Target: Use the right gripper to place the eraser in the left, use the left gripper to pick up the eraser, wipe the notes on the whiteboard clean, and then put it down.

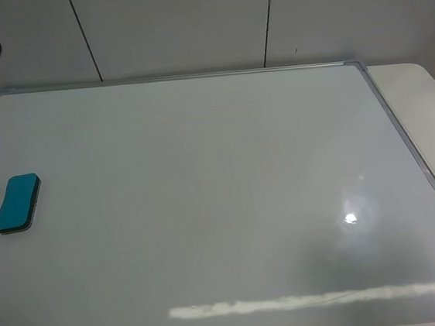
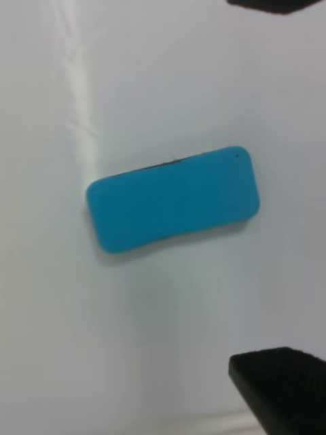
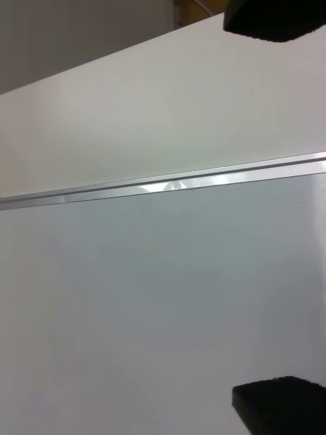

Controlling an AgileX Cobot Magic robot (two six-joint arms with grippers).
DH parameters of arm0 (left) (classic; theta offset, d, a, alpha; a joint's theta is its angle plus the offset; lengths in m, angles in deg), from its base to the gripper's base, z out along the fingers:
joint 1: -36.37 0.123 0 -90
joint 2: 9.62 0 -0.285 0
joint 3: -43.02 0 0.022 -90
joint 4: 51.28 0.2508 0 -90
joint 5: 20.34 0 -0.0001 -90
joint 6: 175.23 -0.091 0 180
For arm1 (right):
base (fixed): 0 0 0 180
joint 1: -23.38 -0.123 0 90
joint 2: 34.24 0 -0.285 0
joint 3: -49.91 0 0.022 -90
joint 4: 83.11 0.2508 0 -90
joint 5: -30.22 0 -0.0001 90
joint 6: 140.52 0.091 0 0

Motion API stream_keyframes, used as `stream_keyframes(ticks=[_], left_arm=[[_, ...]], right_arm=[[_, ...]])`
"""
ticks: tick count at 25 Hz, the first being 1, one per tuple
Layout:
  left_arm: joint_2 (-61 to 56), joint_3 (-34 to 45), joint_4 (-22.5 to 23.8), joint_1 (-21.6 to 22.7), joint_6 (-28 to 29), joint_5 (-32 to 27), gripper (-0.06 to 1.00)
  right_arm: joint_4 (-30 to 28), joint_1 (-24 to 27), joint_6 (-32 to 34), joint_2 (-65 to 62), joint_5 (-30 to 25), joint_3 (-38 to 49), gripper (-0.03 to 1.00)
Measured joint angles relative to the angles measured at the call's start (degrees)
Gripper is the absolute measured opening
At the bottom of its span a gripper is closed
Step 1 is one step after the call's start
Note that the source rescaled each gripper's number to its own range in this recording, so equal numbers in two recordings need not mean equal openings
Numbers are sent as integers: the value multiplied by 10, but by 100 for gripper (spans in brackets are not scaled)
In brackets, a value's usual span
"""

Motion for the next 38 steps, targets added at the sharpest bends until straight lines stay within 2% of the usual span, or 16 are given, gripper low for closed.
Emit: stream_keyframes(ticks=[4,10,12,13,14,18,21,26,32,38], left_arm=[[-153,0,0,0,0,-32,100],[-413,0,30,0,0,-67,100],[-451,0,31,0,2,-67,100],[-479,0,31,0,8,-69,100],[-527,0,32,0,38,-89,100],[-561,2,32,0,93,-195,100],[-562,6,32,0,101,-236,100],[-579,56,32,0,110,-225,100],[-651,171,16,0,127,-150,100],[-652,209,10,0,129,-151,100]], right_arm=[[0,0,0,0,0,0,99],[0,0,0,0,0,0,99],[0,0,0,0,0,0,99],[0,0,0,0,0,0,99],[0,0,0,0,0,0,99],[0,0,0,0,0,0,99],[0,0,0,0,0,0,99],[0,0,0,0,1,0,99],[0,0,0,0,1,0,99],[0,0,0,0,2,0,99]])
